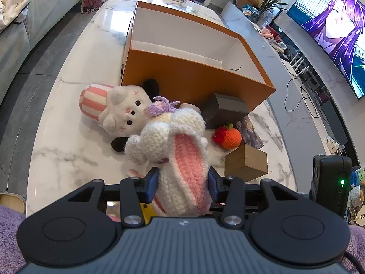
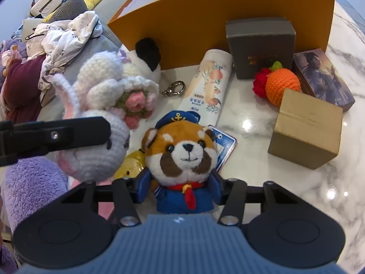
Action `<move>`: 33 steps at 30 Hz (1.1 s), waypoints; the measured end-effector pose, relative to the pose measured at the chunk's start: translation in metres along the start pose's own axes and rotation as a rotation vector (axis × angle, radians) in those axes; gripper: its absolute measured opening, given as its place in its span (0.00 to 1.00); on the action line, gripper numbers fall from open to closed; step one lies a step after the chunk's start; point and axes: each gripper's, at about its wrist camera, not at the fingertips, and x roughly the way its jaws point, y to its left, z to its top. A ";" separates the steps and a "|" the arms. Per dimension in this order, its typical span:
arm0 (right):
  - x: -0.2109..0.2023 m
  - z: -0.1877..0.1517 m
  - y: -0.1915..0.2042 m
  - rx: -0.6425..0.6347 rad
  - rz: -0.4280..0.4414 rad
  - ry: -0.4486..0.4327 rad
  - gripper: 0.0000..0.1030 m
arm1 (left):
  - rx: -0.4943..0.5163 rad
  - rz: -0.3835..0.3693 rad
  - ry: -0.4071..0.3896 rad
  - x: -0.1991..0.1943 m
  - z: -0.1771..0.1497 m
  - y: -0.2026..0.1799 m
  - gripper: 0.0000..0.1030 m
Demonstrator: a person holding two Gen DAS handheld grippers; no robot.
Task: Organize objects
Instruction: 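Grasp the crocheted bunny with left tool while right tool grasps red-panda plush, then lift both held plushes and carry them over the orange box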
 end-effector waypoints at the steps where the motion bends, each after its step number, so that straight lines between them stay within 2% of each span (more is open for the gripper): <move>1: -0.001 0.000 -0.001 0.007 0.006 -0.005 0.50 | 0.000 0.000 0.000 0.000 0.000 0.000 0.49; 8: -0.038 0.004 -0.004 0.022 0.024 -0.085 0.48 | 0.003 0.000 -0.018 -0.007 0.005 0.000 0.49; 15: -0.104 0.032 0.002 -0.011 0.054 -0.254 0.49 | 0.077 -0.050 -0.120 -0.036 0.027 -0.020 0.48; 16: -0.112 0.039 0.002 -0.017 0.064 -0.271 0.49 | 0.089 -0.052 -0.134 -0.039 0.034 -0.024 0.46; 17: -0.118 0.047 0.003 -0.023 0.074 -0.286 0.49 | 0.101 -0.051 -0.150 -0.041 0.040 -0.028 0.34; 21: -0.133 0.084 0.010 -0.053 0.072 -0.345 0.49 | 0.124 -0.072 -0.209 -0.048 0.070 -0.038 0.27; 22: -0.133 0.092 0.011 -0.051 0.068 -0.347 0.49 | 0.133 -0.067 -0.216 -0.048 0.077 -0.041 0.24; 24: -0.130 0.106 0.010 -0.034 0.075 -0.336 0.49 | 0.153 -0.061 -0.229 -0.049 0.085 -0.045 0.23; 28: -0.121 0.109 0.008 -0.027 0.064 -0.315 0.49 | 0.213 -0.045 -0.156 -0.039 0.081 -0.051 0.24; 32: -0.108 0.092 -0.003 0.008 0.075 -0.266 0.50 | 0.303 -0.014 -0.044 -0.019 0.058 -0.045 0.37; 33: -0.105 0.086 -0.006 0.019 0.074 -0.256 0.50 | 0.326 -0.008 -0.018 -0.015 0.053 -0.043 0.45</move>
